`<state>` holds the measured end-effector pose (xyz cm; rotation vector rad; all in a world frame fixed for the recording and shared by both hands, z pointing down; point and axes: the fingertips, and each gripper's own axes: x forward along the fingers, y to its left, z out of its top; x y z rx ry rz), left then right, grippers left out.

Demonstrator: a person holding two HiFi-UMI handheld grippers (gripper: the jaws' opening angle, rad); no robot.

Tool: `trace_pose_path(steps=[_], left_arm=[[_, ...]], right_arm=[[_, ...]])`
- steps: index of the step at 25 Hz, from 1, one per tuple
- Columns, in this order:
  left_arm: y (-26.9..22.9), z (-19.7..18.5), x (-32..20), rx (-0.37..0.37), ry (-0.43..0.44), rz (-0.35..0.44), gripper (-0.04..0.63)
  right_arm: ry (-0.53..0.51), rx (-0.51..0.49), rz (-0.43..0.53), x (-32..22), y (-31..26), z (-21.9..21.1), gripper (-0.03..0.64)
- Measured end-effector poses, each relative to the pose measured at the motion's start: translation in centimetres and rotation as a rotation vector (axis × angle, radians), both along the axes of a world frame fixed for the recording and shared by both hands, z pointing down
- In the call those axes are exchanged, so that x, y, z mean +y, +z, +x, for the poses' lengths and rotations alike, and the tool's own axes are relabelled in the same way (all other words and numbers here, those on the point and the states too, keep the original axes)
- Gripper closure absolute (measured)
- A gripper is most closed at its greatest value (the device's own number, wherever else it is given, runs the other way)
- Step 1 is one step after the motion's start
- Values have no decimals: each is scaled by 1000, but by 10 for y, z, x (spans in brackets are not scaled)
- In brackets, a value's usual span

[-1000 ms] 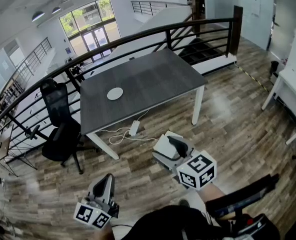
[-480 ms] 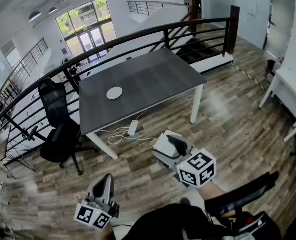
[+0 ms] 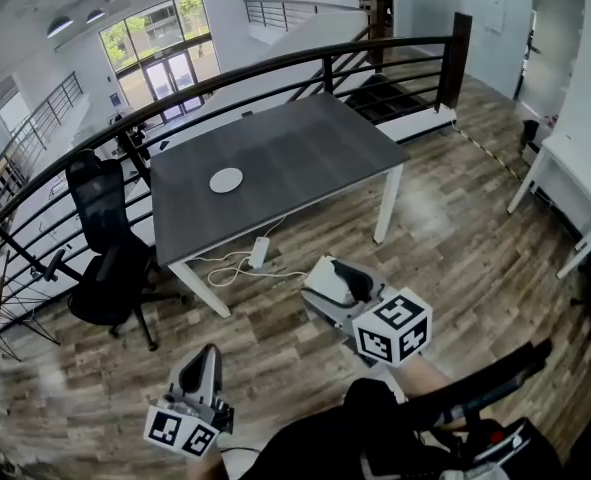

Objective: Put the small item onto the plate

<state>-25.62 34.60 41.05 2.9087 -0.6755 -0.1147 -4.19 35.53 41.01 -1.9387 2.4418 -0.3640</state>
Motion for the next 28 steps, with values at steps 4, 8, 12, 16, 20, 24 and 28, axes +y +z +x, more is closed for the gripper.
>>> trace_pose_path(steps=[4, 8, 12, 16, 20, 24, 28], left_arm=[[3, -3, -9, -2, -16, -18, 592], [5, 6, -33, -20, -42, -20, 592], [2, 31, -56, -29, -75, -15, 592], [-4, 57, -82, -53, -112, -10, 592], [-7, 79, -106, -57, -147, -15, 592], [-7, 94, -124, -73, -182, -23, 592], [-8, 106, -140, -91, -232, -45, 592]], right_arm=[[-19, 1, -3, -14, 0, -3, 307], [-48, -11, 6, -43, -1, 5, 305], [-79, 1, 17, -74, 0, 27, 305], [-117, -7, 25, -106, -2, 50, 307], [-154, -16, 19, -136, -2, 68, 305], [-187, -30, 20, -158, -1, 83, 307], [-231, -43, 15, -180, -1, 94, 305]])
